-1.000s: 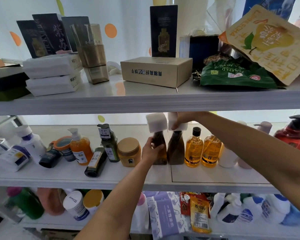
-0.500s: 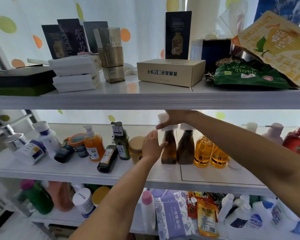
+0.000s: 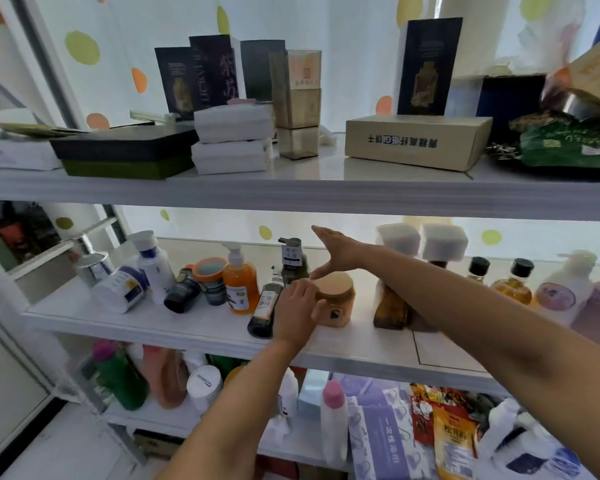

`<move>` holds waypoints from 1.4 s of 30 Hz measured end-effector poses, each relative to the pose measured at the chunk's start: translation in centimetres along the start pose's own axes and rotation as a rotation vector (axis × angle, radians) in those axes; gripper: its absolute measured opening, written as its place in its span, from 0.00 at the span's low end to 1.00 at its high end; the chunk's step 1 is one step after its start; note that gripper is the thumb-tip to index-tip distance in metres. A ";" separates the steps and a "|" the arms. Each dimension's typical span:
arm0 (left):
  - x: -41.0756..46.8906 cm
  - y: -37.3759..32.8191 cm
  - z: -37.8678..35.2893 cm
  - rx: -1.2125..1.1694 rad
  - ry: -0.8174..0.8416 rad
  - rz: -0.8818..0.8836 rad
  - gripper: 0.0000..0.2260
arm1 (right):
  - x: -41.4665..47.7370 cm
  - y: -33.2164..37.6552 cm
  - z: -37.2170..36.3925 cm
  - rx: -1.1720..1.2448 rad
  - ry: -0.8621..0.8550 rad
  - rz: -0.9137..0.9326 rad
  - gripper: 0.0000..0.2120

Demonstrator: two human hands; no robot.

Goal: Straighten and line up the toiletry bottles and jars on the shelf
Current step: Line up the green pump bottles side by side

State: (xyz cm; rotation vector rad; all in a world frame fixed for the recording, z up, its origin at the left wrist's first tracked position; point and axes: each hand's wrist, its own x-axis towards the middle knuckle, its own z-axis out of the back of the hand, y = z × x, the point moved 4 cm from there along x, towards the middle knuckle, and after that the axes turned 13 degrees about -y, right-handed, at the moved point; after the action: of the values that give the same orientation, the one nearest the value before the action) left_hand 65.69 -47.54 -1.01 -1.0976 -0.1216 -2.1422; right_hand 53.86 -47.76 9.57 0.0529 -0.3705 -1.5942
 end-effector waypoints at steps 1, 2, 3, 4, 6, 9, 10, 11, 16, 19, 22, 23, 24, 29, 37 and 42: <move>0.1 0.9 0.4 0.022 -0.016 0.057 0.12 | 0.3 0.0 -0.4 0.022 0.009 -0.033 0.53; 0.3 1.8 0.8 0.044 -0.016 0.131 0.13 | 0.5 0.1 -0.8 0.041 0.019 -0.061 0.52; 0.3 2.8 1.0 0.076 0.012 0.227 0.15 | 0.7 0.0 -1.3 0.060 0.029 -0.088 0.52; 0.2 3.7 1.0 0.123 0.058 0.341 0.19 | 0.8 -0.1 -1.9 0.079 0.039 -0.119 0.52; -0.7 5.4 0.9 0.210 0.156 0.567 0.27 | 1.0 -0.3 -3.1 0.116 0.053 -0.181 0.51; -2.6 7.3 0.3 0.195 0.275 0.788 0.33 | 1.3 -0.7 -4.9 0.197 0.064 -0.253 0.49; -3.0 7.7 0.2 0.186 0.317 0.824 0.35 | 1.5 -0.7 -5.3 0.230 0.065 -0.266 0.49; -3.3 8.1 0.2 0.183 0.356 0.852 0.36 | 1.8 -0.6 -5.5 0.268 0.065 -0.277 0.49; -3.4 9.1 0.3 0.086 0.478 0.946 0.34 | 4.0 0.9 -4.3 0.449 -0.011 -0.266 0.50; -2.9 9.5 -0.1 0.050 0.516 0.931 0.32 | 5.3 1.9 -3.7 0.461 -0.036 -0.226 0.49; -2.5 9.8 -0.7 0.043 0.564 0.919 0.32 | 6.0 2.8 -3.8 0.352 -0.011 -0.184 0.49; -2.3 10.1 -0.9 0.045 0.582 0.917 0.33 | 6.1 3.0 -4.0 0.313 0.001 -0.181 0.49; -2.1 10.4 -1.1 0.038 0.597 0.915 0.33 | 6.3 3.2 -4.2 0.287 0.010 -0.190 0.48; -1.4 11.2 -2.2 -0.048 0.632 0.869 0.31 | 7.4 4.3 -4.6 0.255 -0.019 -0.295 0.41; -3.2 11.4 -0.3 -0.263 0.501 0.826 0.38 | 8.5 5.1 -4.2 0.102 -0.079 -0.435 0.31; -3.9 11.9 0.6 -0.366 0.482 0.788 0.36 | 9.6 5.9 -4.4 0.011 -0.044 -0.452 0.28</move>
State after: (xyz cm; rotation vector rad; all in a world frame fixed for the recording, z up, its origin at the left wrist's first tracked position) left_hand 75.11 -53.95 -6.17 -0.6177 0.8181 -1.6495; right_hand 60.04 -58.14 8.84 0.1172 -0.4216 -2.0423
